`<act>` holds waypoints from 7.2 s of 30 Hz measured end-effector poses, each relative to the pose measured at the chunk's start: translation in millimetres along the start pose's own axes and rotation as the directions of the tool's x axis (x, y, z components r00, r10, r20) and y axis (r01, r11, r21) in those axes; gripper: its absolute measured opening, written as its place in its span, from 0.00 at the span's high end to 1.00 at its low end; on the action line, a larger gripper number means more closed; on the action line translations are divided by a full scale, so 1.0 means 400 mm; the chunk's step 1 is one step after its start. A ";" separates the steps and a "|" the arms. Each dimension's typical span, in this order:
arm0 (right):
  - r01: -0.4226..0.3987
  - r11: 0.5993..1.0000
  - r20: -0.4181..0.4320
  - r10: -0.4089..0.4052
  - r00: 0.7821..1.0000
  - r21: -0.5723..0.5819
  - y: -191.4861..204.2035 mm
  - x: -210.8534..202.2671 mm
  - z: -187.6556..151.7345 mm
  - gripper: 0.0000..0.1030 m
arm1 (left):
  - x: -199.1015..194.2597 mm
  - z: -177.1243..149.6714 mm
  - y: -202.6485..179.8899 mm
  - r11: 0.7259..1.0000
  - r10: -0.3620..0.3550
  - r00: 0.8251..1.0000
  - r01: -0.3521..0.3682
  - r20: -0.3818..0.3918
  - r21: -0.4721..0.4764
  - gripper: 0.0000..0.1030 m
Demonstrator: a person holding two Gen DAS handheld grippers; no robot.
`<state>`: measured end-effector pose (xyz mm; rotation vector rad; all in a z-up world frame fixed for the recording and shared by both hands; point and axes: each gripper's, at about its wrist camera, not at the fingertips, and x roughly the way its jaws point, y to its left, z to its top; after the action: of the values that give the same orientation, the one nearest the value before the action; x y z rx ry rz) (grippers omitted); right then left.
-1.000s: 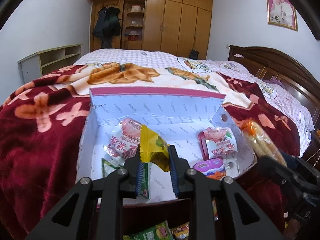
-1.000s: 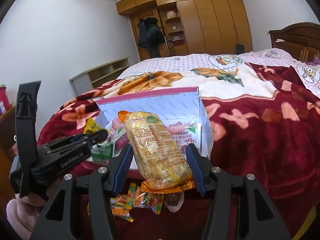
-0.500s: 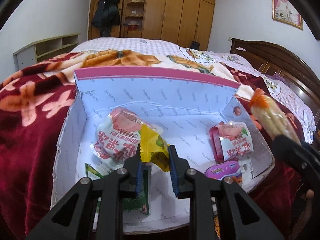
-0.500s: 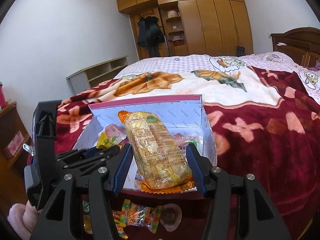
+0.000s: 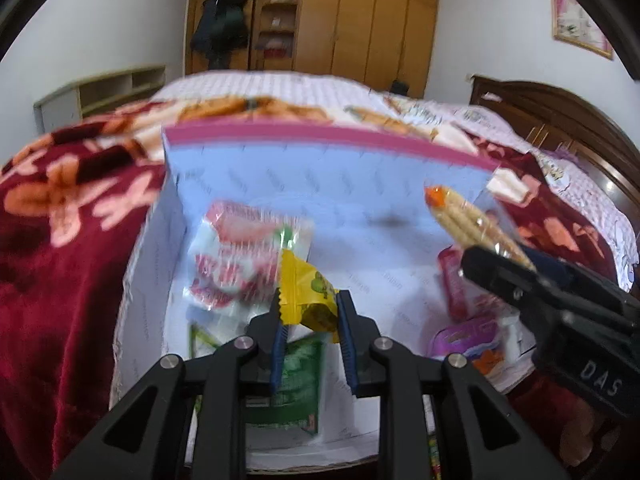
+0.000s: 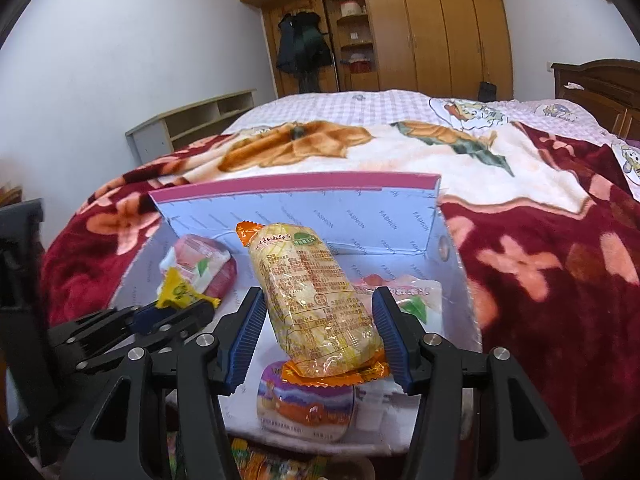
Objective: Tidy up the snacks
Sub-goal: 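Carry the yellow candy and the bread bar over the box and lower them, then open both tools to drop the yellow candy and bread bar into the box, then withdraw both tools from the box toward the remaining snacks, then grasp the round yellow egg-shaped candy with the left tool, then grasp a yellow candy packet with the right tool while the left tool holds the egg candy, then carry the egg candy over the box with the left tool while the right tool lifts the yellow packet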
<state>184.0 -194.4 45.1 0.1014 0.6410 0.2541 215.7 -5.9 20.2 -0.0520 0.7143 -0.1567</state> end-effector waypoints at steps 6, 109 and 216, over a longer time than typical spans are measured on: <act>0.014 1.000 -0.019 -0.014 1.000 -0.010 -0.003 0.037 -0.002 0.45 | 0.010 -0.001 0.019 0.999 -0.007 1.000 0.007 -0.013 -0.034 0.77; -0.032 0.987 -0.046 0.040 0.998 0.158 -0.038 -0.234 -0.346 0.37 | -0.229 -0.306 -0.046 1.000 -0.016 0.998 0.015 -0.059 -0.002 0.51; -0.173 0.981 -0.026 0.176 0.984 0.083 0.112 -0.268 -0.320 0.65 | -0.323 -0.241 0.055 0.999 -0.002 1.000 0.003 0.023 -0.048 0.58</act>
<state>14.9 -177.6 12.6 0.2322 0.6761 0.3999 59.1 37.3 29.1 -0.1004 0.6948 -0.1412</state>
